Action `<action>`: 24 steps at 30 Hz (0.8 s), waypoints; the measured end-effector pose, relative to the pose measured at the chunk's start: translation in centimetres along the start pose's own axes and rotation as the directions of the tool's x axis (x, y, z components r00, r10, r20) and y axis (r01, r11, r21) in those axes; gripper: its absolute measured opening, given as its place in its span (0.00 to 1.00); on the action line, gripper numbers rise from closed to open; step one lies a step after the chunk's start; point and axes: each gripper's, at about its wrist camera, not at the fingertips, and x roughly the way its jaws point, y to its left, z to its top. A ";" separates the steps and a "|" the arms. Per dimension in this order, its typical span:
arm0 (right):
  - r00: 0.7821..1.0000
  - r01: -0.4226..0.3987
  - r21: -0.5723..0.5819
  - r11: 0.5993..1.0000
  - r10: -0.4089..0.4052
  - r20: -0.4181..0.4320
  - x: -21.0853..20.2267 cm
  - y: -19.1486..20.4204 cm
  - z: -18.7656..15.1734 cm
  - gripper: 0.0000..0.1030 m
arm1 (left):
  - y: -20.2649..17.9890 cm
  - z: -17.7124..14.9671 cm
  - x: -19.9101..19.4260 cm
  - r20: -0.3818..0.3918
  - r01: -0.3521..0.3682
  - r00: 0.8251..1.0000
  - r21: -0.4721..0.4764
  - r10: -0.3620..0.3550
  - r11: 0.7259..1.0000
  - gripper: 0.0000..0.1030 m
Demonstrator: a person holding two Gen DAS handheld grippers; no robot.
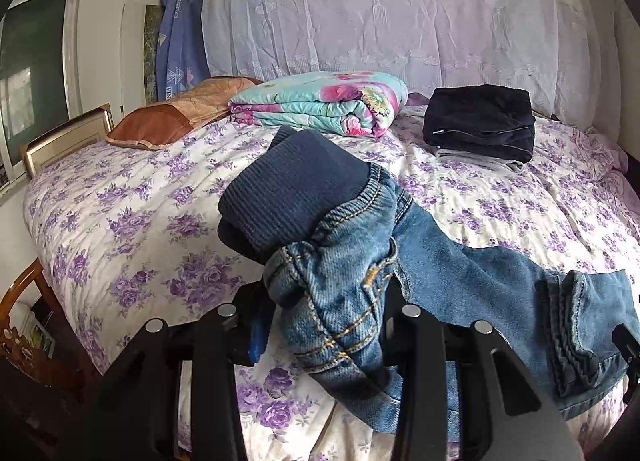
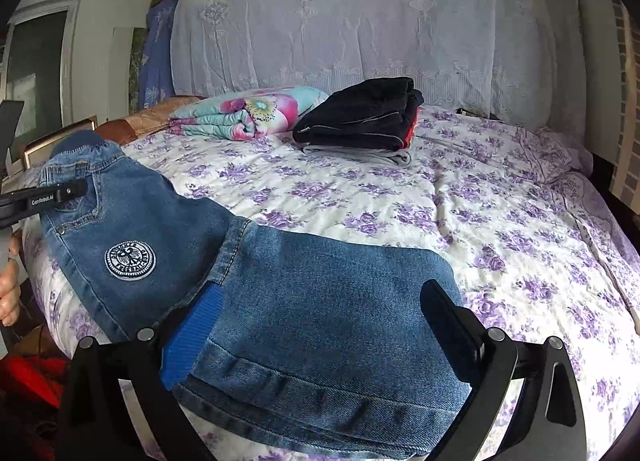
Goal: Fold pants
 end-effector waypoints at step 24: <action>0.999 -0.005 0.007 1.000 0.005 -0.050 1.6 0.1 -1.1 0.97 | 6.7 -3.8 5.6 -0.118 0.328 0.904 -0.427 -0.411 0.843 0.70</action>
